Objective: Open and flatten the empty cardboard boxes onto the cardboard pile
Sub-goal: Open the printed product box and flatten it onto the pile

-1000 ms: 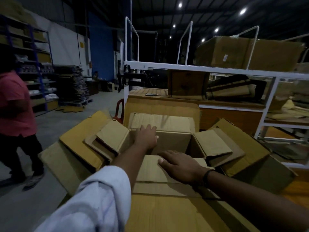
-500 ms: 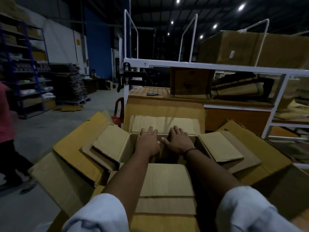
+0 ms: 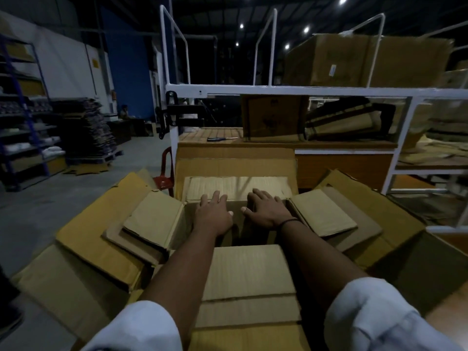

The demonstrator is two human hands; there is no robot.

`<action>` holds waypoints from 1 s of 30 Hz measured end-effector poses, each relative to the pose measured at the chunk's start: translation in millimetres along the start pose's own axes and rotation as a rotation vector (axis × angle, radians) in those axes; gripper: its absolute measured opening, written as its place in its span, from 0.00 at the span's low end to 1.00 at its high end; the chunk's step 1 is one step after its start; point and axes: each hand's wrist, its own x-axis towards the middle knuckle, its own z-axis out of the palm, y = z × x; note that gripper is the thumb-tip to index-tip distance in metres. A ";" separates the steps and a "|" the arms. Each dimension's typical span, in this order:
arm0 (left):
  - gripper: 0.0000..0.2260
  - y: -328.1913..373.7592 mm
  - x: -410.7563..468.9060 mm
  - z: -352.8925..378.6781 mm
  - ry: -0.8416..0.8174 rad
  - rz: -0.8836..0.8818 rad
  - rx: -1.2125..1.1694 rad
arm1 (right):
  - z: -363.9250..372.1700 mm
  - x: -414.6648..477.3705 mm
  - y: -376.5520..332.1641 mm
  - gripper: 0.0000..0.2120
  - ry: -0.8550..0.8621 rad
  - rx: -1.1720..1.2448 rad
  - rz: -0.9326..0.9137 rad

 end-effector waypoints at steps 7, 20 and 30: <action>0.29 4.0 -4.5 -4.5 0.001 -0.020 -0.022 | -13.0 -35.1 57.8 0.39 0.073 -0.205 0.261; 0.40 -3.5 -25.3 -22.7 0.136 -0.456 0.048 | -8.7 -48.9 68.9 0.39 0.107 -0.120 0.321; 0.51 -11.2 -28.0 -20.7 -0.099 -0.631 -0.005 | -14.3 -59.0 59.9 0.28 0.169 -0.063 0.310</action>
